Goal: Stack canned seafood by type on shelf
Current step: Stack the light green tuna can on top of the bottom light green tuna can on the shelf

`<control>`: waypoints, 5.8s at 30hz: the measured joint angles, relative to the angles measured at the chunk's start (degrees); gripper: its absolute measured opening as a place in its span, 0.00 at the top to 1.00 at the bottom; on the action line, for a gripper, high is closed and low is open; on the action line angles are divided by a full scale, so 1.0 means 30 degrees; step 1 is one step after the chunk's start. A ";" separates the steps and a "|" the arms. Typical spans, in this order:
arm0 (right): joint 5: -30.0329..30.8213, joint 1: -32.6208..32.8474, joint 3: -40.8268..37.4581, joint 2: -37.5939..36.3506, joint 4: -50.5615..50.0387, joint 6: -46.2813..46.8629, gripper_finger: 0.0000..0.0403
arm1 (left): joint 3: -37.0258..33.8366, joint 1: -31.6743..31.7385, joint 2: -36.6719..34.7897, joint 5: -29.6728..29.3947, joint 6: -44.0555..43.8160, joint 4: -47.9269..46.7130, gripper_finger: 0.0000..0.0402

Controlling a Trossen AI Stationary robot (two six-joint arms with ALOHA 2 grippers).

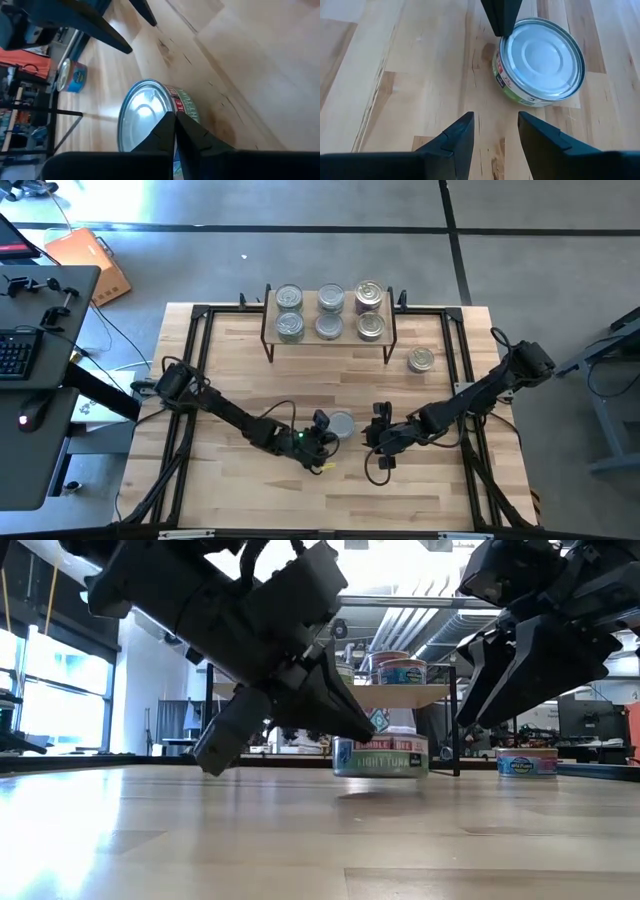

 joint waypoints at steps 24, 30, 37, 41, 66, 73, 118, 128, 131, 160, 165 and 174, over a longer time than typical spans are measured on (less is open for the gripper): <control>0.1661 -0.1463 0.0000 0.1035 0.2215 -0.1595 0.59 | 0.0069 -0.0165 -0.0954 -0.1268 -0.3868 -0.1492 1.00; -0.2654 -0.4096 0.0998 0.0942 -0.0463 -0.2900 0.40 | 0.0069 -0.0261 -0.0954 -0.1210 -0.7082 -0.3629 1.00; -0.4553 -0.5704 0.0042 0.1974 0.1306 -0.4280 0.24 | 0.0047 0.0122 -0.0903 0.1714 -1.1056 -0.6344 1.00; -0.4619 -0.5952 -0.0066 0.3307 0.3592 -0.4671 0.23 | 0.0040 0.0736 -0.0281 0.2378 -1.1376 -0.5386 1.00; -0.5049 -0.5995 0.0692 0.6018 0.6783 -0.4012 0.23 | 0.0076 -0.0071 -0.1986 0.1853 -1.1719 -0.6096 1.00; -0.5023 -0.5989 0.0627 0.5931 0.7087 -0.3993 0.23 | 0.0065 -0.0854 -0.3450 -0.0859 -1.6861 -1.1914 1.00; -0.0800 -0.6413 0.0561 0.3032 0.2536 -0.1744 0.22 | -0.1811 -0.0417 -0.2251 0.1880 -0.4574 -0.1933 0.58; -0.2163 -0.5569 0.0568 0.3386 0.3350 -0.2604 0.22 | -0.1818 0.0421 -0.2251 0.3578 -0.5176 -0.4083 0.54; -0.2867 -0.5224 0.0568 0.3642 0.3984 -0.2969 0.22 | -0.1818 0.0660 -0.2280 0.4067 -0.4703 -0.4379 0.60; 0.4641 -0.0432 0.0576 -0.2514 -0.4682 0.1372 0.23 | 0.0241 0.0321 -0.1216 0.2648 -0.2081 -0.5305 1.00; 0.4648 -0.0437 0.0503 -0.2441 -0.4578 0.1384 0.23 | 0.0851 0.0123 -0.1216 0.1579 -0.2059 -0.6206 1.00; 0.4954 -0.0437 -0.0007 -0.2441 -0.4659 0.1865 0.23 | 0.1184 -0.0317 -0.1231 -0.0454 -0.2020 -0.6252 1.00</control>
